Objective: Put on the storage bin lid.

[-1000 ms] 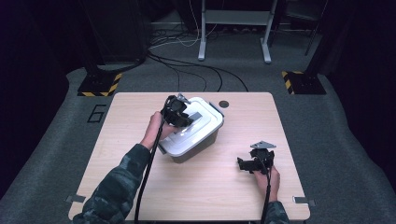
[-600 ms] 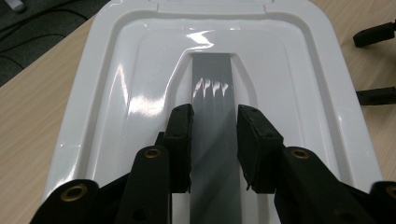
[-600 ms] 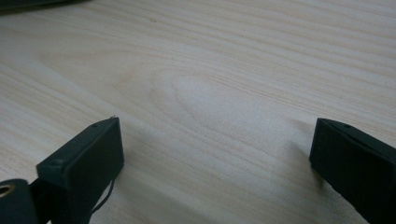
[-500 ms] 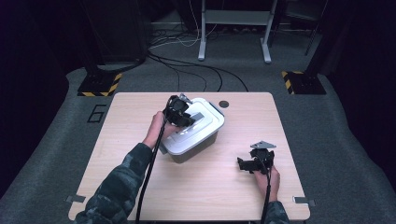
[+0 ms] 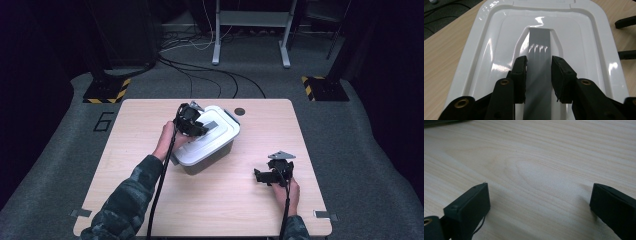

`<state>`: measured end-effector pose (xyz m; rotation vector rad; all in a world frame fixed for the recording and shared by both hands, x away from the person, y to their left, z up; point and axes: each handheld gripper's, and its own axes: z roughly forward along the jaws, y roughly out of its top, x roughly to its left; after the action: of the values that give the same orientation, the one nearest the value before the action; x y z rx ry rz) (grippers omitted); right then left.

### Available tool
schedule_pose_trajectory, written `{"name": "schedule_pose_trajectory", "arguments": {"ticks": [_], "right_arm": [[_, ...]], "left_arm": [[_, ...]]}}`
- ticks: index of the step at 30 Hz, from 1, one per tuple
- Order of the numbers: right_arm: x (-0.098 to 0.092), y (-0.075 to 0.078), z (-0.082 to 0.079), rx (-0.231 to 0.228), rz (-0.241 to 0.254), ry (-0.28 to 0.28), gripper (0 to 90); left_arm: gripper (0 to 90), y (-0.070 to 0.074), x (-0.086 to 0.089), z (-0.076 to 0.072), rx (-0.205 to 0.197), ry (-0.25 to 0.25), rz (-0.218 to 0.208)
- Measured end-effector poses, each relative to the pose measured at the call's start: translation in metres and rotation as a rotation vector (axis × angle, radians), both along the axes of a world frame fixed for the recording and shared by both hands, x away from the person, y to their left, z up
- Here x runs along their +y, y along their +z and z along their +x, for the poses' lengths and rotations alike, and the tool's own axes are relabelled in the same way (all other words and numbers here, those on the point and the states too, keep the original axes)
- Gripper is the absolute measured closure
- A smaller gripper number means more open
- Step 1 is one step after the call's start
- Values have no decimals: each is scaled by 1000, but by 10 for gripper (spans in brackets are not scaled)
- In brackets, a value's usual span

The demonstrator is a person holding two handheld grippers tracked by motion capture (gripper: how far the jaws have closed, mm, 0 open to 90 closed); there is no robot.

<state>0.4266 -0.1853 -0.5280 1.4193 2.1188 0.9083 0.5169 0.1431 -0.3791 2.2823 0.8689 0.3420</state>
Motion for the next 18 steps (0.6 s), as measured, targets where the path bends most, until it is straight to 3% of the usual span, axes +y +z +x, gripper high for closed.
{"name": "schedule_pose_trajectory", "arguments": {"ticks": [4,8,13,18], "right_arm": [[0,0,0,-1,0,-1,19],[0,0,0,-1,0,-1,19],[0,0,0,0,0,-1,19],[0,0,0,0,-1,-1,19]], "left_arm": [[487,0,2,-2,21,22,-8],[321,3,7,-5,11,36,-19],[226,11,23,-16,-8,51,-39],[176,21,40,-29,-56,86,-48]]}}
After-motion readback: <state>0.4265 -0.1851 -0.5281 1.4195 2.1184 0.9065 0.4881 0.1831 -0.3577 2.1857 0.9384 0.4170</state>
